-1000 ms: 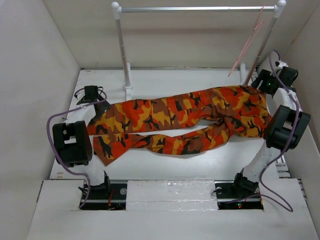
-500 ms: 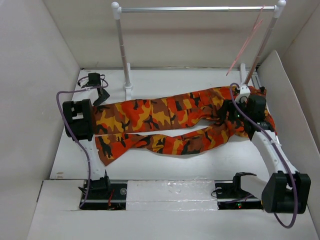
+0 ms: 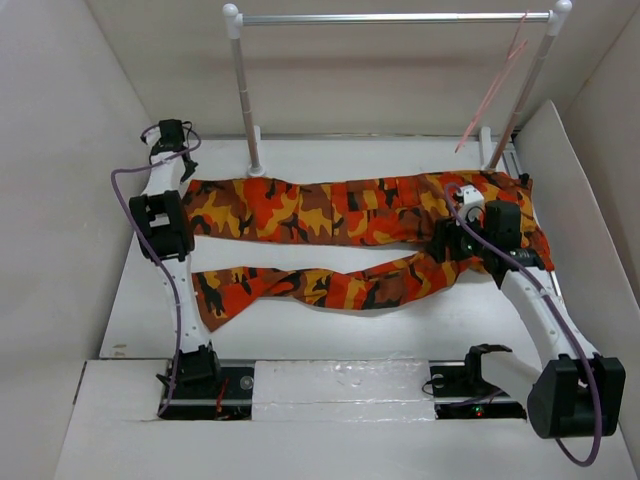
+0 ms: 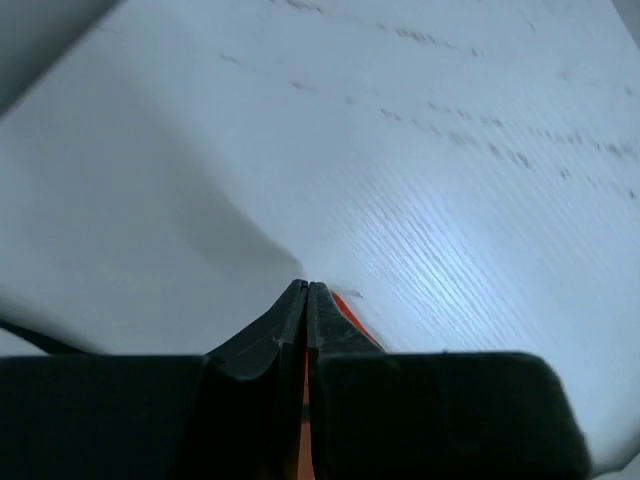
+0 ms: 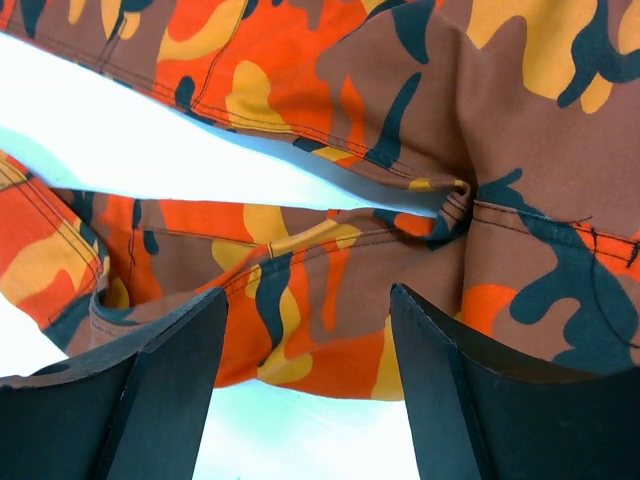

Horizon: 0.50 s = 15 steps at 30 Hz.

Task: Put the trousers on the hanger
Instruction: Flatten out the trousers at the center of the board.

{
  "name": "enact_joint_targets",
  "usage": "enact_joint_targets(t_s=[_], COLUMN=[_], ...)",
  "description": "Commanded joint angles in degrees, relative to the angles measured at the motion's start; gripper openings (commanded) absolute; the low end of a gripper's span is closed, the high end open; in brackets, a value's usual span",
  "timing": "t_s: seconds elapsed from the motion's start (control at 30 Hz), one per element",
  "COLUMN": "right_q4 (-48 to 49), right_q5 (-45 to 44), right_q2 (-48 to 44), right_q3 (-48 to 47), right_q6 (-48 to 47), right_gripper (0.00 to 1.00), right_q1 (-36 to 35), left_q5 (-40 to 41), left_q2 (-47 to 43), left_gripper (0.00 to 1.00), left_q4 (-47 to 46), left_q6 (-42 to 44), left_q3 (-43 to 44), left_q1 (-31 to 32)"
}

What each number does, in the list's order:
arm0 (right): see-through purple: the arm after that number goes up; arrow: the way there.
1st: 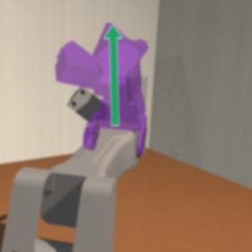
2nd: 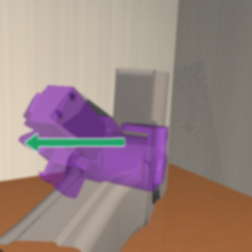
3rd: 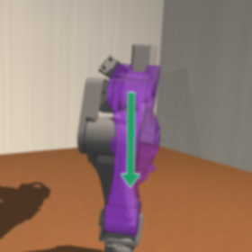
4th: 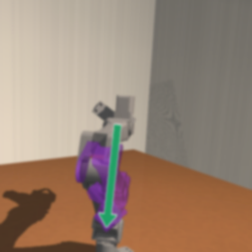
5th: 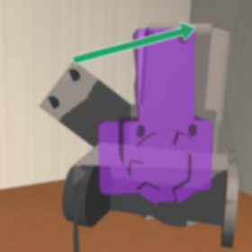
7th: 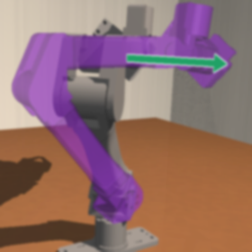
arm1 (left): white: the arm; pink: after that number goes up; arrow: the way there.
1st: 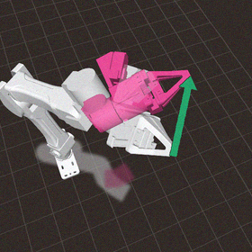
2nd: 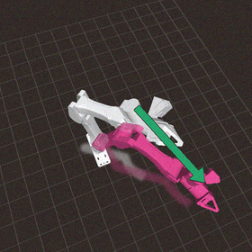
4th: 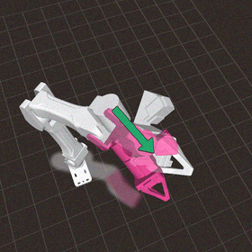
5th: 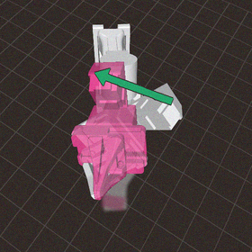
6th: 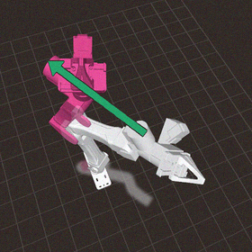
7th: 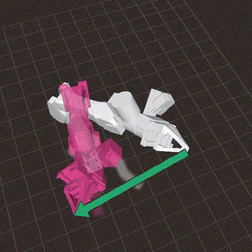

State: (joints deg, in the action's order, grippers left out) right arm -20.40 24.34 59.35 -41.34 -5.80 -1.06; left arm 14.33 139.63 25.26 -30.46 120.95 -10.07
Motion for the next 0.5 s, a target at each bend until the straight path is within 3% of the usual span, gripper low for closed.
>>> enact_joint_targets(t_s=[0.0, 0.07, 0.23, 0.27, 0.3, 0.37, 0.4, 0.43, 0.47], right_q4=[-2.70, -4.20, -1.05, -0.78, -0.34, 0.71, 0.98, 0.89, 0.72], right_q5=[-1.13, -2.01, -0.26, -0.08, 0.01, -0.60, -0.61, -0.87, -1.31], right_q2=[0.85, 1.47, 3.92, 4.45, 5.07, 6.38, 6.74, 7.26, 8.14], right_q3=[-4.88, -5.59, -4.71, -4.97, -5.59, -6.46, -7.34, -7.96, -9.01], right_q6=[-2.80, -3.16, -2.37, -2.37, -2.63, -2.90, -3.07, -3.07, -3.07], right_gripper=[0.72, 0.72, 0.73, 0.73, 0.66, 0.48, 0.12, 0.03, 0.00], right_q1=[-0.61, -1.13, -2.54, -3.07, -3.85, -7.70, -9.29, -10.96, -14.72], left_q5=[-1.93, -0.45, -1.84, -2.80, -4.47, -4.83, -4.92, -4.84, -4.75], left_q2=[0.81, 0.04, -10.42, -14.52, -17.17, -26.62, -30.61, -34.74, -42.96], left_gripper=[0.00, 0.00, 0.00, 0.09, 0.29, 0.39, 0.47, 0.51, 0.56], left_q4=[2.86, 5.41, 1.20, 0.33, -0.38, -1.60, -2.92, -3.71, -5.11], left_q6=[-1.53, -1.10, -2.41, -2.24, -2.06, -1.89, -1.54, -1.71, -2.32], left_q3=[4.90, 5.27, -3.87, -4.92, -8.76, -14.91, -24.17, -29.14, -39.45], left_q1=[-3.55, -3.56, -4.17, -3.48, -2.77, 0.73, 2.23, 3.81, 6.70])
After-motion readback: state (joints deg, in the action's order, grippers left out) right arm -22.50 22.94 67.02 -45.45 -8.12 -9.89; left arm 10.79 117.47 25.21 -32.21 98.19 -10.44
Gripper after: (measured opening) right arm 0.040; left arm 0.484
